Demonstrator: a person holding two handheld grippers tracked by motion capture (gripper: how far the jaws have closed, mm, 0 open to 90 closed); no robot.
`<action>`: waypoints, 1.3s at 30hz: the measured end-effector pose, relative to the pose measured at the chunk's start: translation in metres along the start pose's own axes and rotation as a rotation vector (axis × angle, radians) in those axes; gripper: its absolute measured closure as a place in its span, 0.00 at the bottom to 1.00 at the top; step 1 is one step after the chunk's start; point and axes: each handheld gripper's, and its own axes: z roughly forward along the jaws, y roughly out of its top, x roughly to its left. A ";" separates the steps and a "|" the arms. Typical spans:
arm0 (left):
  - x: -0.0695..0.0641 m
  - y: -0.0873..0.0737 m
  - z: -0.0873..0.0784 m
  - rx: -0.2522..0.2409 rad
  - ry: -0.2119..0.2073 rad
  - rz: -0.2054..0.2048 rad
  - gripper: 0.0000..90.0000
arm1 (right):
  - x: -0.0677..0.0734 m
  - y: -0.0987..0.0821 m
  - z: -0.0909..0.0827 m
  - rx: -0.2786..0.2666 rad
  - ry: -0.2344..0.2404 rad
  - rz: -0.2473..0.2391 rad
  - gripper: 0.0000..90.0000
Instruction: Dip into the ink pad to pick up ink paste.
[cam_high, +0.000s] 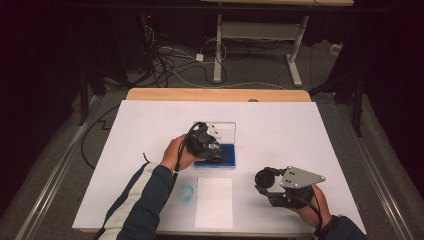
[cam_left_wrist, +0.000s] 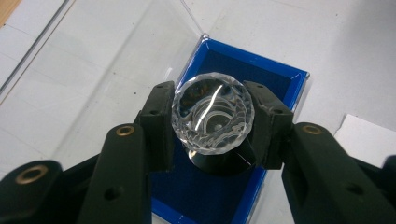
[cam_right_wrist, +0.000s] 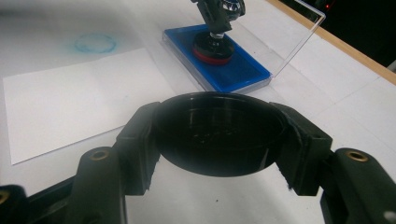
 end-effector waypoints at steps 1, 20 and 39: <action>-0.001 0.000 0.000 -0.002 0.003 0.005 0.61 | 0.000 0.000 0.000 -0.002 -0.002 0.000 0.43; -0.005 -0.001 0.000 0.007 0.021 0.012 0.61 | -0.002 -0.001 0.000 0.000 -0.015 0.012 0.43; -0.003 -0.002 -0.001 0.001 0.008 -0.011 0.61 | -0.001 0.001 -0.005 -0.037 -0.043 -0.001 0.43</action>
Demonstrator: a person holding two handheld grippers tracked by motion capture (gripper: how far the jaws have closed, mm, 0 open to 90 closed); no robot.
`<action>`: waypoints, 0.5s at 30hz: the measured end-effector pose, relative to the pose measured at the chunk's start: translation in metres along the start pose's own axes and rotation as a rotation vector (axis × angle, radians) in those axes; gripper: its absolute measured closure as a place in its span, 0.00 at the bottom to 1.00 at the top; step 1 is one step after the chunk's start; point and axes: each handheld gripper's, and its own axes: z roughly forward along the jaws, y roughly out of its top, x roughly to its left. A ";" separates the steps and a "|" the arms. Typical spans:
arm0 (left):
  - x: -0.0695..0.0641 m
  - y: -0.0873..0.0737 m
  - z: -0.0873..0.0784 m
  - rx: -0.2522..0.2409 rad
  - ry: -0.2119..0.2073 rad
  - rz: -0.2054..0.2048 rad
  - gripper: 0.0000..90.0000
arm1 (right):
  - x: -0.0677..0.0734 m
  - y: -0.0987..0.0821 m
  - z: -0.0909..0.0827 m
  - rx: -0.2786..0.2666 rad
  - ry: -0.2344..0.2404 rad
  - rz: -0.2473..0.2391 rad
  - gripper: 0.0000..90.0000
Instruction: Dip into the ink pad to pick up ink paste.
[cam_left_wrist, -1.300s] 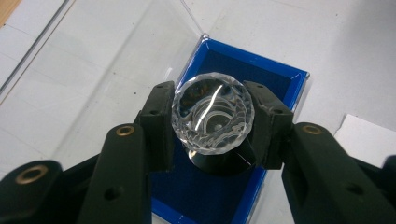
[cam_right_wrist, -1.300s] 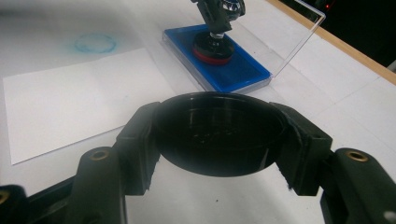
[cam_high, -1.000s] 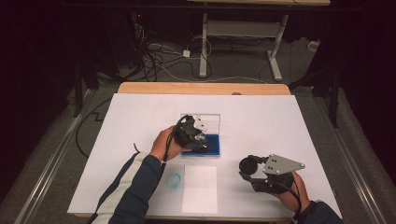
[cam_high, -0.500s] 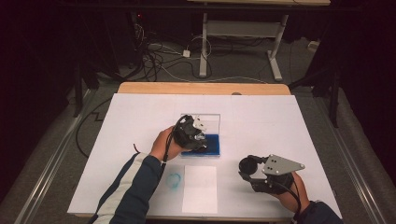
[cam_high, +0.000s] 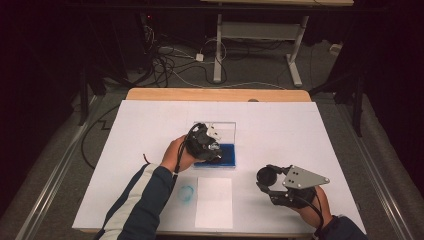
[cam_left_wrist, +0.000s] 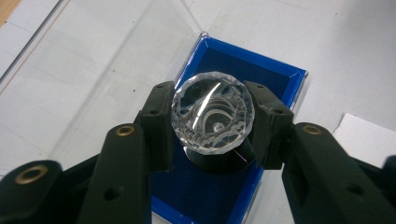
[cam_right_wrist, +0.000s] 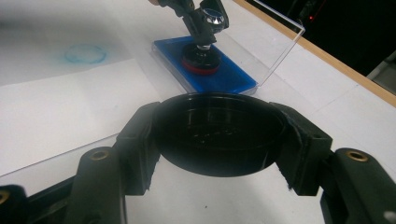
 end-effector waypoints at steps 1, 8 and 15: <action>0.000 0.000 0.000 -0.002 -0.002 -0.001 0.61 | 0.000 0.000 0.000 -0.001 0.000 0.000 0.43; -0.002 0.001 0.001 0.003 0.010 0.021 0.61 | -0.002 -0.001 0.001 0.001 0.002 0.007 0.43; 0.000 0.000 0.001 -0.010 -0.002 0.008 0.61 | -0.003 -0.001 0.000 0.002 0.001 0.006 0.43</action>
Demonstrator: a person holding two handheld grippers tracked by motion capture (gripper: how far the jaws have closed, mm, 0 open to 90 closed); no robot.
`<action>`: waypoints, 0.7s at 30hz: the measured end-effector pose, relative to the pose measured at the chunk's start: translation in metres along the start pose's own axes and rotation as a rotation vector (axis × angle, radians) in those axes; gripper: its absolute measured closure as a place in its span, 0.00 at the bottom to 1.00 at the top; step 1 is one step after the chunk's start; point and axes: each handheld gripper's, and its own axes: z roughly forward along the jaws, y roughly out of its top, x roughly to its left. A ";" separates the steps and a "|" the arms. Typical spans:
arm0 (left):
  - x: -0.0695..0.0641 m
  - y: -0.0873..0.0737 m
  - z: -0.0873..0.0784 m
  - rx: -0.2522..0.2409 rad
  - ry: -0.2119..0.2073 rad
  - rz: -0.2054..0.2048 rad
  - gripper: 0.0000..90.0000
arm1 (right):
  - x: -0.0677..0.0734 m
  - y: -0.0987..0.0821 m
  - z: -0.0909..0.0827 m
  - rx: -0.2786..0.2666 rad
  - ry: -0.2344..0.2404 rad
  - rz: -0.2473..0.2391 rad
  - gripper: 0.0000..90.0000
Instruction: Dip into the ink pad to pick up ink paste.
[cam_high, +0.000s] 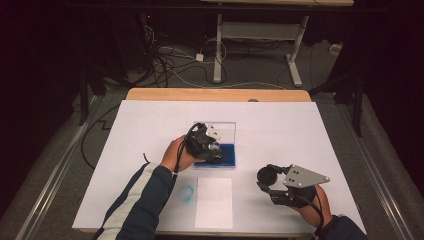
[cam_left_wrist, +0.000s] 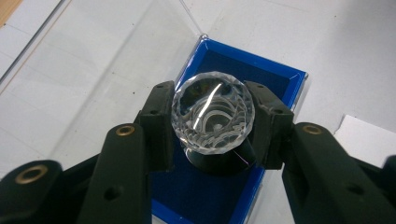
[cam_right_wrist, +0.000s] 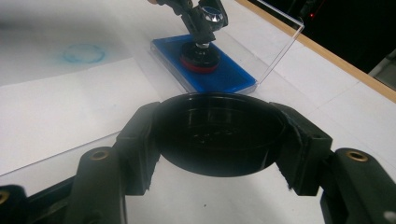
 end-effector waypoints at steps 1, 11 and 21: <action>0.000 0.000 0.000 0.002 0.002 0.005 0.61 | 0.000 0.000 0.000 -0.002 -0.004 0.000 0.43; 0.002 -0.001 -0.002 -0.008 -0.003 0.013 0.61 | -0.003 0.000 -0.002 -0.010 -0.007 0.006 0.43; 0.004 -0.003 -0.016 -0.051 0.013 0.011 0.61 | -0.004 -0.001 -0.002 -0.009 -0.010 0.008 0.43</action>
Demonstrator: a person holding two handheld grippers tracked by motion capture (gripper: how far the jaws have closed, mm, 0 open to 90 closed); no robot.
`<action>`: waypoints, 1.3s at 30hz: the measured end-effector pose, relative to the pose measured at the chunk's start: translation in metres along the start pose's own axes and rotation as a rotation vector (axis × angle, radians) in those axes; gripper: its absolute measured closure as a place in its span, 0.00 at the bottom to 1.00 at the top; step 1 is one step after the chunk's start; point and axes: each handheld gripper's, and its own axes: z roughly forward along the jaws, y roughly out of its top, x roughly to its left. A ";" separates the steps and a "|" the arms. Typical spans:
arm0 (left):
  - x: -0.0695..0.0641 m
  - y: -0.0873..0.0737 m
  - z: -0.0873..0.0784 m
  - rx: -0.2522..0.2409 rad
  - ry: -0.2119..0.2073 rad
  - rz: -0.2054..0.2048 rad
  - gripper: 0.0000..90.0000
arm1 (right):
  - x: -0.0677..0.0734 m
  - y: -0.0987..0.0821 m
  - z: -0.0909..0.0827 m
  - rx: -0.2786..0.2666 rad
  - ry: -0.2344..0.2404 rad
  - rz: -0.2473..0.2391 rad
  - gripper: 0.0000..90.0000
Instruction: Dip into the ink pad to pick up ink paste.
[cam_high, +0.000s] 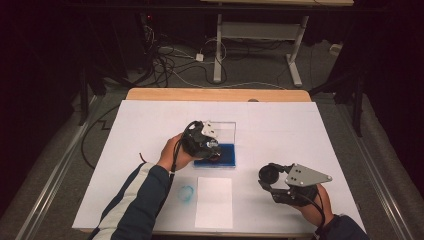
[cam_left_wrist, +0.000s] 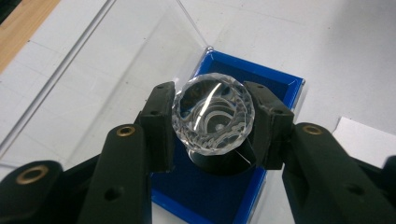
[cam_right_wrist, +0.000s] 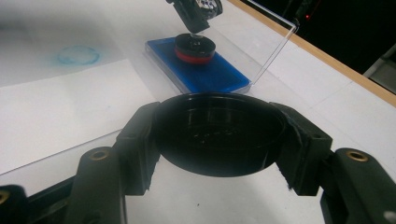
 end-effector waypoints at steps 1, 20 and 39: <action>0.001 0.000 -0.002 -0.001 0.004 -0.003 0.61 | 0.000 0.000 0.000 -0.002 -0.001 0.002 0.43; 0.003 -0.001 -0.030 -0.069 0.031 -0.007 0.61 | -0.005 0.002 0.000 -0.004 -0.007 0.003 0.43; -0.008 -0.004 -0.058 -0.105 0.055 -0.003 0.61 | -0.016 0.003 -0.006 -0.018 -0.014 0.010 0.43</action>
